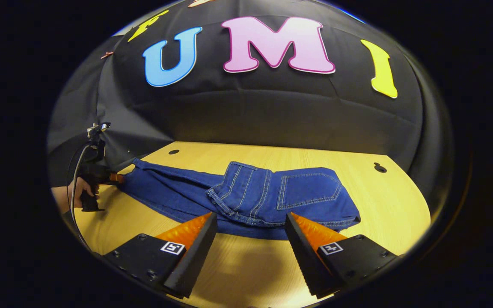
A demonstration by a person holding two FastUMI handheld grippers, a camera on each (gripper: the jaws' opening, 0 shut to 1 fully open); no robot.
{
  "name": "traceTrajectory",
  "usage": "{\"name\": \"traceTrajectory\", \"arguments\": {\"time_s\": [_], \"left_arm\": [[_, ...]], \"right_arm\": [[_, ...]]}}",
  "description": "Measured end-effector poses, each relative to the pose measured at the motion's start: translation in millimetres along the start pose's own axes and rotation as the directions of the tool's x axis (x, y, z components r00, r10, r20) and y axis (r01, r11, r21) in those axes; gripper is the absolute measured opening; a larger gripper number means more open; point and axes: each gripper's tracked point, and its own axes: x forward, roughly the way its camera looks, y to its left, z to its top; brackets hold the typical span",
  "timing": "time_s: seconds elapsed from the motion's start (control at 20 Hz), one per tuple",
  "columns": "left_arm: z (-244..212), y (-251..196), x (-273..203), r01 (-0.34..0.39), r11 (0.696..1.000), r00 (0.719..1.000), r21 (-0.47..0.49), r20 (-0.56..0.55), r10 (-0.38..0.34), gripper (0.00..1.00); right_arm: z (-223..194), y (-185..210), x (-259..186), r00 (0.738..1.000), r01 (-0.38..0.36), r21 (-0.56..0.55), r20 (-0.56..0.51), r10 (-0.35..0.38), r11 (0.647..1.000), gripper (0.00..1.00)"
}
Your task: Grasp the waist and the cuffs of the jeans and fold them to make the two legs overlap; first hold the waist and fold one-third of the jeans toward the cuffs, then hold the cuffs and fold the remaining one-third in the same direction to finish folding.
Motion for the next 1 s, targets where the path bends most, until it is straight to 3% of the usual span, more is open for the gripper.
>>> {"name": "traceTrajectory", "arguments": {"time_s": [0.1,0.3,0.55,0.65,0.8,1.0], "left_arm": [[4.1,-4.5,-4.2,0.035,0.998,0.999,-0.050,0.027,-0.033,0.34],[11.4,-12.5,-1.9,0.077,0.984,0.996,-0.160,0.067,-0.067,0.11],[56.8,-44.7,-48.3,0.140,0.980,0.976,-0.140,0.189,-0.112,0.06],[86.7,-87.8,-88.2,0.221,0.968,0.949,-0.116,0.255,-0.186,0.06],[123.9,-171.0,-150.3,0.362,0.931,0.879,-0.043,0.349,-0.326,0.06],[118.3,-322.5,-220.0,0.554,0.831,0.777,0.050,0.328,-0.537,0.06]], "right_arm": [[-1.1,-4.8,-2.4,1.000,0.004,-0.002,-0.002,-0.004,1.000,0.98],[7.9,-26.5,-3.8,0.999,0.033,-0.039,0.025,-0.032,0.999,0.98],[21.3,-72.0,-6.0,0.992,0.116,-0.017,0.047,-0.115,0.993,0.97],[28.4,-94.2,-10.4,0.985,0.163,-0.010,0.064,-0.162,0.987,0.98],[30.4,-129.4,-21.0,0.969,0.235,0.014,0.069,-0.236,0.972,0.98],[20.5,-174.2,-42.8,0.941,0.329,0.081,0.053,-0.334,0.941,0.98]]}}
